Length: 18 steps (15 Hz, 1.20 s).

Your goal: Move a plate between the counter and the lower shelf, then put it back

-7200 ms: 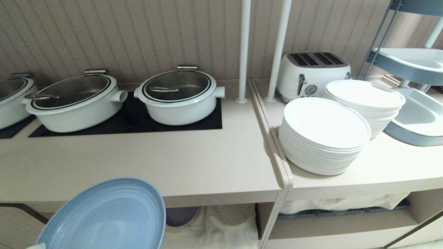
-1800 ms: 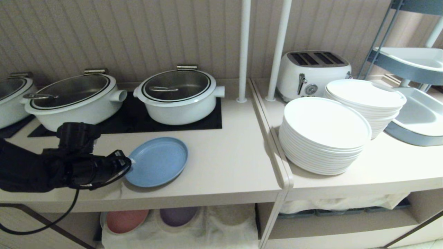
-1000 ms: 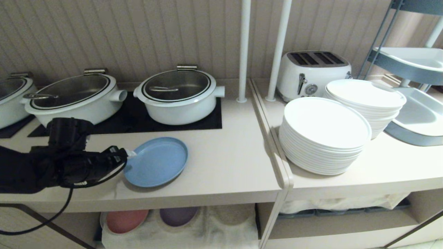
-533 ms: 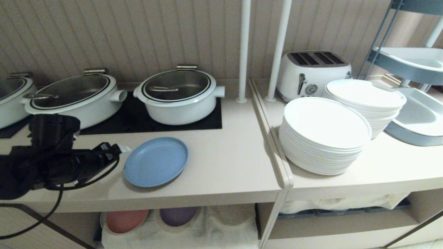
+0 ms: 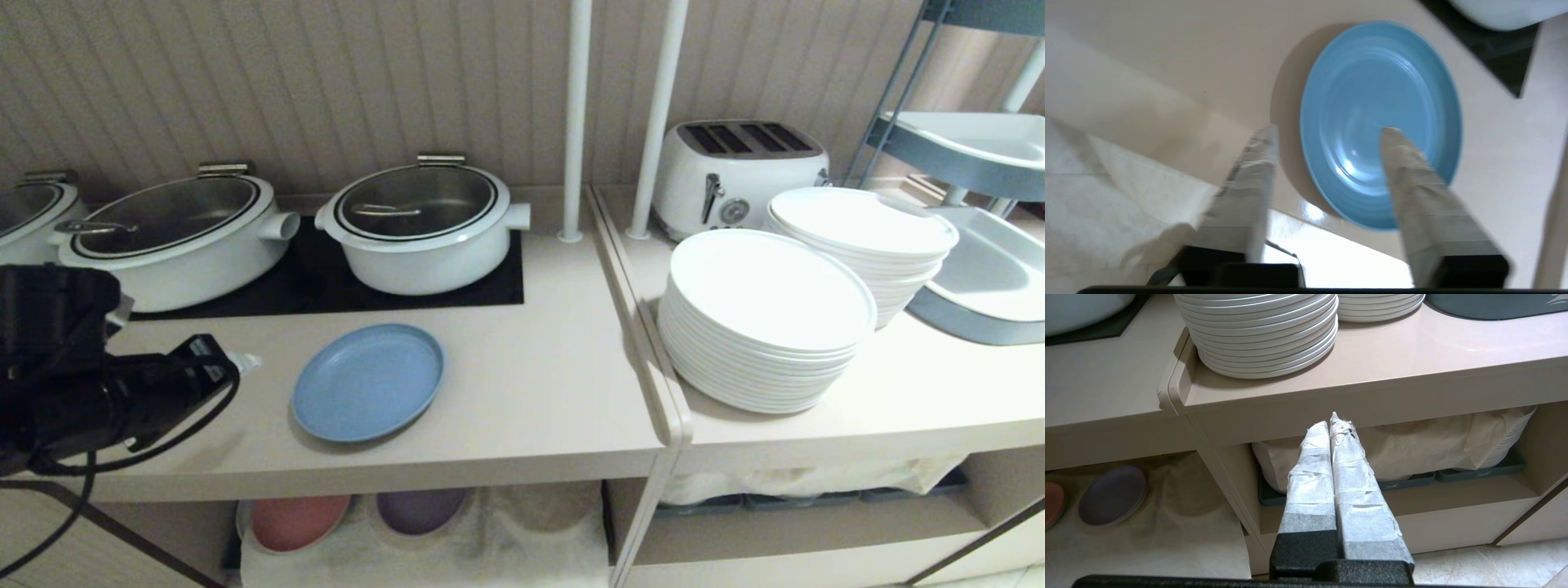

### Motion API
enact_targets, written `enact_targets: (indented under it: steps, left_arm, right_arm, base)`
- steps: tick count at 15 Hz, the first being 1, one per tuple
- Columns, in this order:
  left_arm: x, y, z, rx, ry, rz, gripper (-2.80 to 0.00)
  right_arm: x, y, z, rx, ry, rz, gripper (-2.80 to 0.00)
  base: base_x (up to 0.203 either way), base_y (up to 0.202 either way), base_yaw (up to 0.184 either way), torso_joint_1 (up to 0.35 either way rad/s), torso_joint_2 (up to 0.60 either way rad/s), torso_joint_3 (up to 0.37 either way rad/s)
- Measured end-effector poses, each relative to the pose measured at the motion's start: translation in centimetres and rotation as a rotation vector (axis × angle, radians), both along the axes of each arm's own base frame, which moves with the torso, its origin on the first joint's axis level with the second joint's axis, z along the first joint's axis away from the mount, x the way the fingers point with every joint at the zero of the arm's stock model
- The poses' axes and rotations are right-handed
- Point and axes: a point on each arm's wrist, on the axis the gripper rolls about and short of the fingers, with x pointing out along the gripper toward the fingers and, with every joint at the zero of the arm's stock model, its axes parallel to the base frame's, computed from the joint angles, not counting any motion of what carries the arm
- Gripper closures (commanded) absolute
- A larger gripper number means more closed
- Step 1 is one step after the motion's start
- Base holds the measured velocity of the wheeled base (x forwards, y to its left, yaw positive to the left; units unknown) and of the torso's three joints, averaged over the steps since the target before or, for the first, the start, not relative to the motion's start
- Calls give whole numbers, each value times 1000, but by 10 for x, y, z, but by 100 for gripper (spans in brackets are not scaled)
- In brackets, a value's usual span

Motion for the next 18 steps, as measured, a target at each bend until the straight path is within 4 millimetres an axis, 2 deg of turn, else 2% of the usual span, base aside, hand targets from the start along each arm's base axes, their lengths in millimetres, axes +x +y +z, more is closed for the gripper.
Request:
enact_targets:
  steps: [5, 9, 14, 18]
  left_arm:
    - [-36, 3, 17, 99, -86, -30, 0]
    - [-78, 3, 22, 177, -163, -42, 0]
    - [-137, -3, 9, 359, -246, -114, 0]
    - [-176, -8, -6, 490, -302, -169, 0]
  right_arm:
    - [0, 0, 0, 0, 0, 0, 0]
    - [0, 0, 0, 0, 0, 0, 0]
    - [0, 0, 0, 0, 0, 0, 0]
    - [0, 0, 0, 0, 0, 0, 0]
  base:
    - [0, 0, 0, 0, 0, 0]
    - [0, 0, 0, 0, 0, 0]
    - [0, 0, 0, 0, 0, 0]
    - [0, 0, 0, 0, 0, 0]
